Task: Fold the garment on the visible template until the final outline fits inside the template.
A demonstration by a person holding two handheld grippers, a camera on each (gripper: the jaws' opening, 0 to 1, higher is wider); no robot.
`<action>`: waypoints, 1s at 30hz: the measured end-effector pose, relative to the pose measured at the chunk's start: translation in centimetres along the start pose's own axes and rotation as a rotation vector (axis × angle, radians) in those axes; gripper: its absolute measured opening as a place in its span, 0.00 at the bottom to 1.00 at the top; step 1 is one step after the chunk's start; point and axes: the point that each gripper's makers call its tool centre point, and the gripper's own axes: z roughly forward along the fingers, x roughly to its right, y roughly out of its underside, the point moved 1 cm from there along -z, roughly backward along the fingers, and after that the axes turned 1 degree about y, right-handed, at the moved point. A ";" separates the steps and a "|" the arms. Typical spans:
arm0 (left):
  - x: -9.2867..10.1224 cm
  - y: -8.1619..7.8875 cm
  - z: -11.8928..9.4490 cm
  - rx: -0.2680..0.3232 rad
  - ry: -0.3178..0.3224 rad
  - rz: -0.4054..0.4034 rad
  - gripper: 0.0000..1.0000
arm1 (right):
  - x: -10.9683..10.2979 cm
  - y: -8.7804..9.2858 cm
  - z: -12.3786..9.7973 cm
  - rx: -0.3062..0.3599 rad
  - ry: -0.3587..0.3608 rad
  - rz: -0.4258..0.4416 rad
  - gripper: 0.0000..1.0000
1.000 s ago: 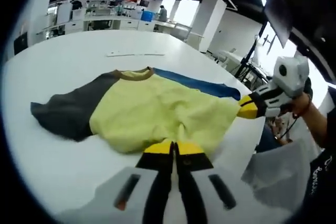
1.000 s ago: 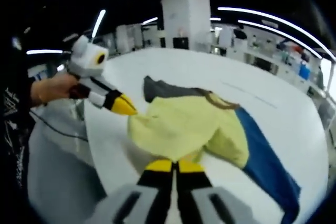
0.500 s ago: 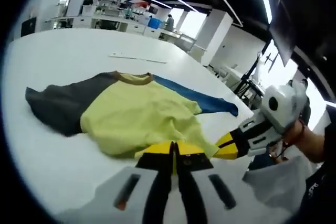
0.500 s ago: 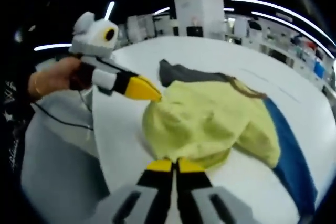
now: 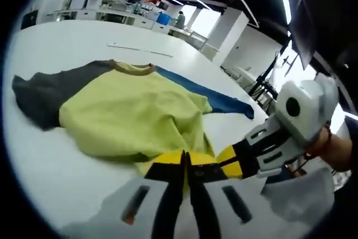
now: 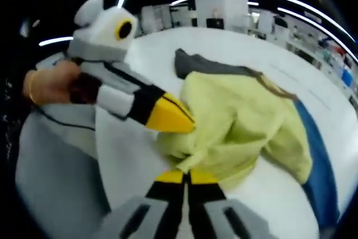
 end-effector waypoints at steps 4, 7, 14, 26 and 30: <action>0.0 0.8 0.7 -0.027 -0.009 0.020 0.00 | 0.2 0.4 0.5 -0.007 -0.003 0.018 0.00; -0.4 1.6 1.2 -0.051 -0.019 0.037 0.00 | 0.2 0.5 0.7 -0.003 -0.006 0.041 0.00; 0.1 0.7 -0.2 -0.017 -0.014 0.108 0.04 | -0.1 0.3 0.1 0.000 -0.022 0.069 0.06; -0.6 -2.4 -5.2 0.060 -0.041 0.263 0.30 | 1.9 -1.8 -3.6 0.073 0.014 0.127 0.29; -1.7 -1.3 -5.1 0.018 -0.048 0.243 0.37 | 3.9 -2.4 -3.6 0.111 0.050 0.206 0.29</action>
